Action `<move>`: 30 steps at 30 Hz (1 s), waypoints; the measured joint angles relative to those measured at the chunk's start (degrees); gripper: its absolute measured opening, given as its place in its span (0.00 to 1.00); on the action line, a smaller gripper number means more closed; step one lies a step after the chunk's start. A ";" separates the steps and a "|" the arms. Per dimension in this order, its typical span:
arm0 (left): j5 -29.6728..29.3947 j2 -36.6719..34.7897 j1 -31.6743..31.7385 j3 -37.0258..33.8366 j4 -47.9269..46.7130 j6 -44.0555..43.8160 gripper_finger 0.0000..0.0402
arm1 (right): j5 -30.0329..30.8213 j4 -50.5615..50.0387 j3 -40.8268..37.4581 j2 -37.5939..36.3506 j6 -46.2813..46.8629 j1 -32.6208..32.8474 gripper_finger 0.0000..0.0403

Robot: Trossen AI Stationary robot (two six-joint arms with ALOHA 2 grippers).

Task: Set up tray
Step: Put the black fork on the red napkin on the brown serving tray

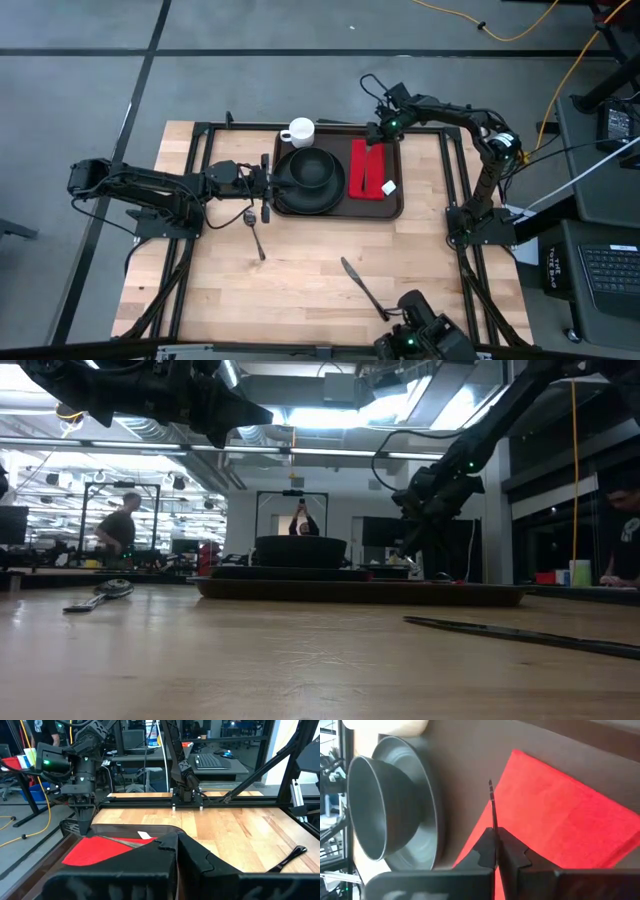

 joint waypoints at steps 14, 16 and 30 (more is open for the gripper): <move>0.02 0.00 0.00 0.00 -0.02 0.00 0.01 | 0.73 -0.05 0.02 5.06 1.69 0.88 0.01; -0.01 0.00 0.00 0.00 -0.02 0.00 0.00 | 0.56 -0.01 0.02 5.42 1.70 0.90 0.01; 0.01 0.00 0.00 0.00 -0.02 0.00 0.01 | 0.86 0.49 0.02 5.55 2.60 0.90 0.09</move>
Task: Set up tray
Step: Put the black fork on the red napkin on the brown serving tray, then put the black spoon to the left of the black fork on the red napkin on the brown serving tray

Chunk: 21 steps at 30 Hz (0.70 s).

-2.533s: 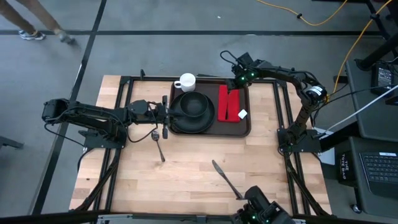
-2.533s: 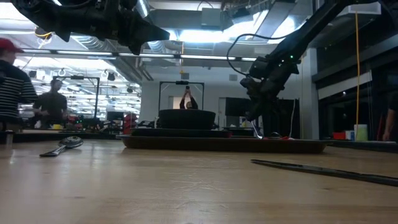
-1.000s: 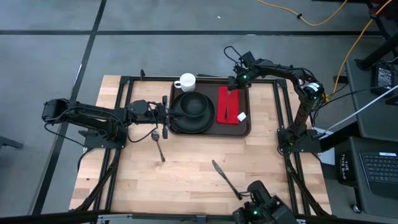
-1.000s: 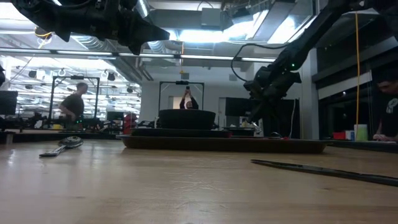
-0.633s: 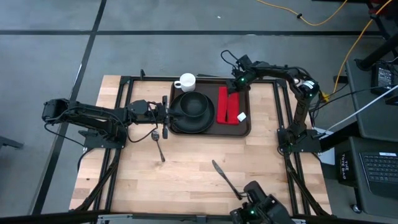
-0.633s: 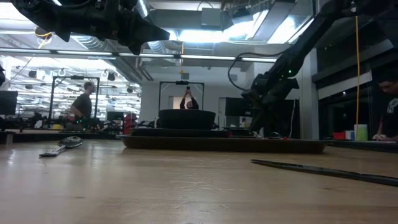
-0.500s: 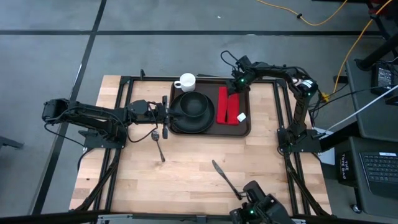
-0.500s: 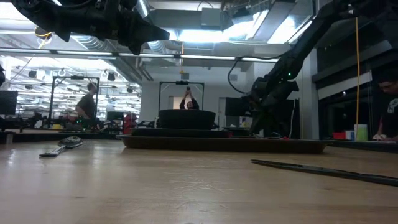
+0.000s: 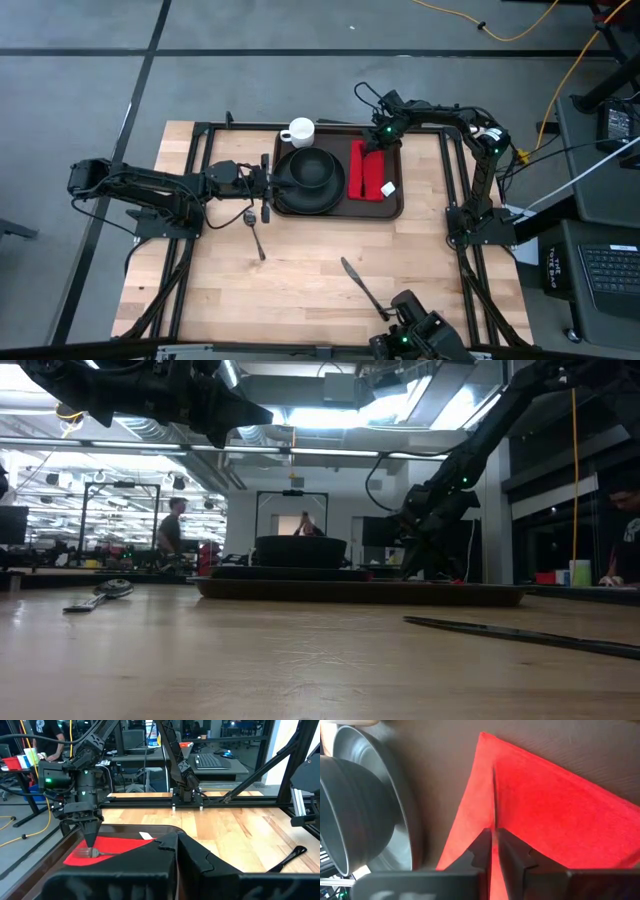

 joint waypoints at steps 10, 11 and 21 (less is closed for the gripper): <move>0.00 0.00 -0.02 0.00 0.00 0.00 0.01 | 0.00 -0.02 0.00 0.00 0.66 0.00 0.10; 0.00 0.01 -0.02 0.00 0.00 0.00 0.01 | 0.12 -0.02 0.00 0.00 0.67 -0.07 0.11; -0.01 0.02 0.00 0.00 -0.01 0.00 0.01 | -0.92 -0.24 0.07 -5.06 1.01 -1.95 0.11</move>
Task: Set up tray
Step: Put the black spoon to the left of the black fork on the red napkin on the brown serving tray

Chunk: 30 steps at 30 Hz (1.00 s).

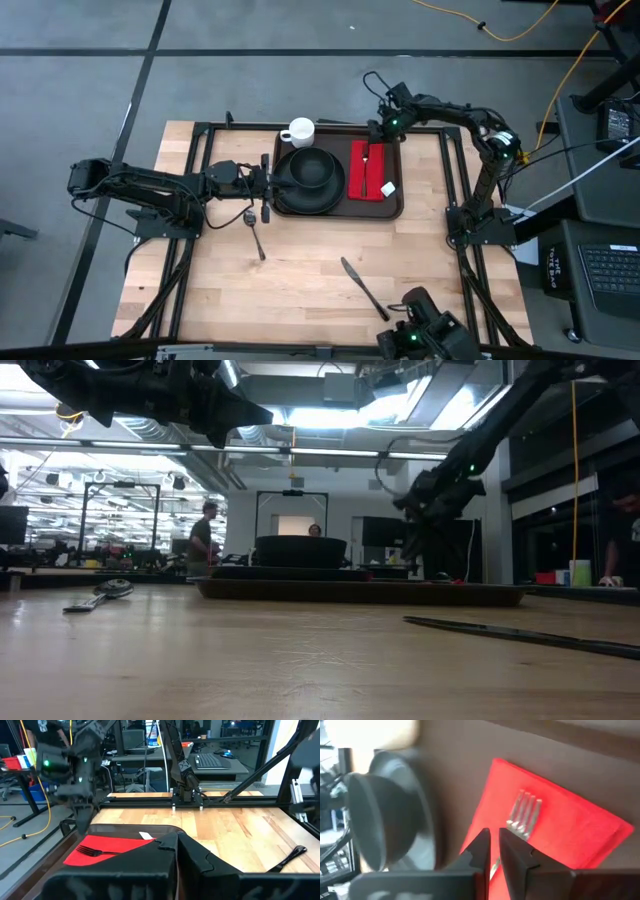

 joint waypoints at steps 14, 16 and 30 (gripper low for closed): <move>0.01 0.00 -0.17 0.00 -0.03 -0.53 0.01 | 21.93 -9.87 -3.22 -24.80 -14.24 8.97 0.03; 0.02 0.01 -0.31 0.00 -0.35 -1.60 0.01 | 21.88 -5.89 -6.94 -28.87 -15.01 11.26 0.01; -4.99 -3.88 0.26 0.00 -13.22 -9.64 0.01 | 28.30 37.28 -41.06 -50.28 -6.35 29.44 0.02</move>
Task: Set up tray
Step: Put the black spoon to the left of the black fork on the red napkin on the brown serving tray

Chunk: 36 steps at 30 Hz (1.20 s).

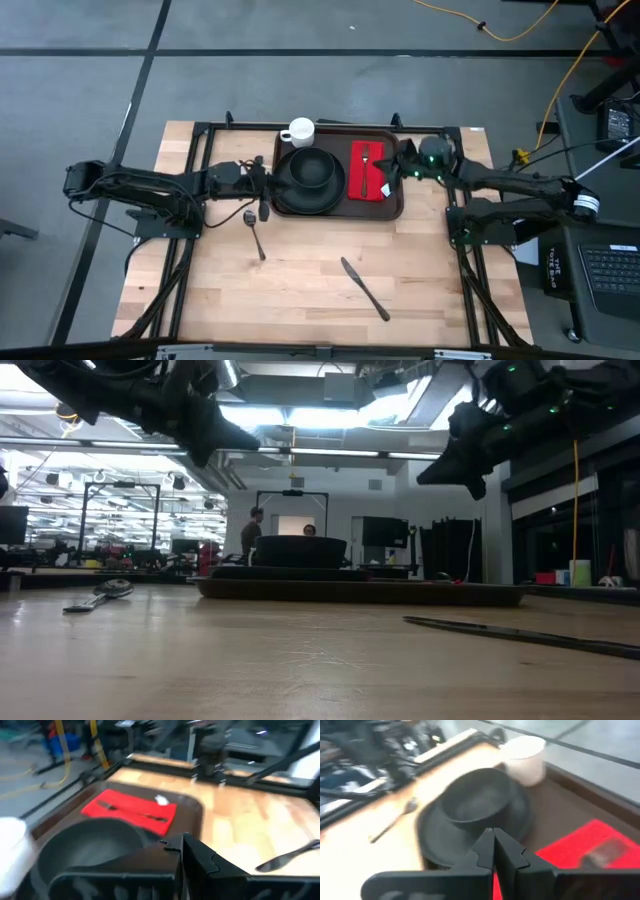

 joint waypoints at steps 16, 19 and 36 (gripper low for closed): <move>-6.09 -7.70 -0.13 0.00 -33.03 -29.81 0.01 | 4.07 3.17 -3.17 -0.21 -3.62 16.16 0.05; -7.56 -7.70 0.00 0.00 -40.51 -37.34 0.01 | 4.07 3.16 -3.17 -0.21 -4.61 17.21 0.06; -3.32 -7.44 -0.17 1.53 -59.03 -43.53 0.01 | 4.13 3.14 -3.17 -0.19 -1.51 17.60 0.06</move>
